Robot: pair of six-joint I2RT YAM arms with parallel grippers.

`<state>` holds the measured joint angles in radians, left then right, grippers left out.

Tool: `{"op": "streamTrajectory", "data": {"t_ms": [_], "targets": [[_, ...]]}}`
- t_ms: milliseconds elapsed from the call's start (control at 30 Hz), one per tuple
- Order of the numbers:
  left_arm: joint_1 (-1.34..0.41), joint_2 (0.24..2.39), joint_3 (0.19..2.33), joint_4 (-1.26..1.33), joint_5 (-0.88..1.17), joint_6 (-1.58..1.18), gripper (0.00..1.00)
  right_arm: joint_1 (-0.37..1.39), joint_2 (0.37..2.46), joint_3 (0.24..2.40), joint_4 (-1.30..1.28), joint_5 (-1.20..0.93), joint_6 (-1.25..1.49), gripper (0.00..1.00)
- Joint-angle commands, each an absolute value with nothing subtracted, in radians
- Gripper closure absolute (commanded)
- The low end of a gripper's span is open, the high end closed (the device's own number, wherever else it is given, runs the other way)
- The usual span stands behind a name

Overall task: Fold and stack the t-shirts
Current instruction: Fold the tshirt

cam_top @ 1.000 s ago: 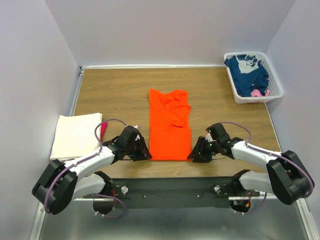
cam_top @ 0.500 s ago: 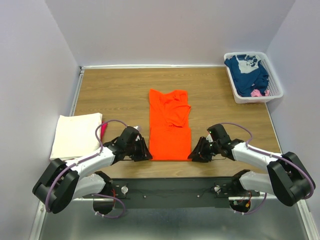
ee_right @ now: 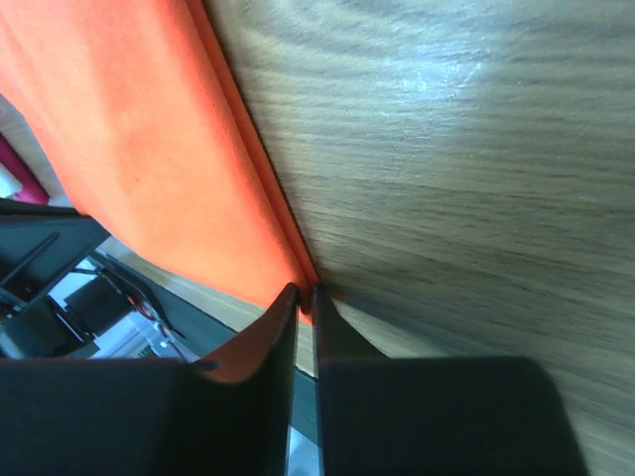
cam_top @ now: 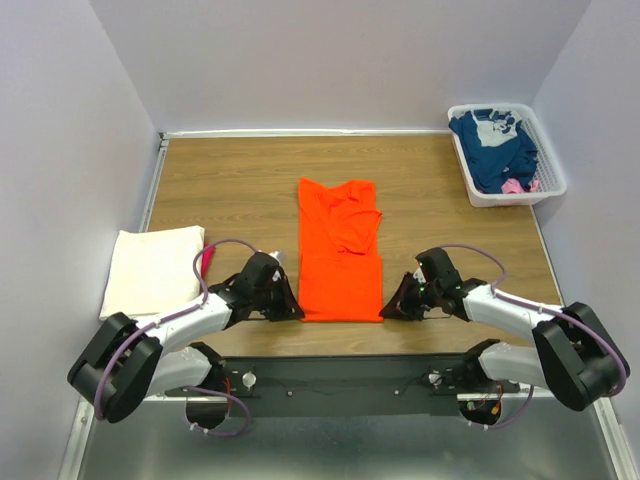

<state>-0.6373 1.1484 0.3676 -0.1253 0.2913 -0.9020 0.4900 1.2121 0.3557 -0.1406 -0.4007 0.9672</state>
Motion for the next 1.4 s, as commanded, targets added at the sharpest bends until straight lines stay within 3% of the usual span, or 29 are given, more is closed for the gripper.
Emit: {"op": "streamTrajectory", "data": {"t_ms": [0,67,333,867,1067,1367], "targets": [[-0.643,1.143,0.373,-0.069,0.342,-0.893,0.88,0.495,1.22,0.36,-0.115,-0.377,0.947,0.89],[-0.644,1.132,0.371,-0.06,0.356,-0.893,1.0,0.495,1.207,0.365,-0.117,-0.39,0.936,0.96],[-0.678,1.052,0.345,-0.058,0.376,-0.925,1.0,0.495,1.111,0.327,-0.13,-0.457,0.92,0.99],[-0.887,0.764,0.27,-0.101,0.265,-1.14,1.0,0.495,0.703,0.342,-0.457,-0.416,0.9,0.99],[-0.884,0.755,0.333,-0.132,0.186,-1.115,1.0,0.495,0.787,0.474,-0.462,-0.322,0.851,0.99],[-0.784,0.971,0.514,-0.075,0.212,-0.976,1.0,0.494,1.07,0.725,-0.41,-0.216,0.807,0.99]]}}
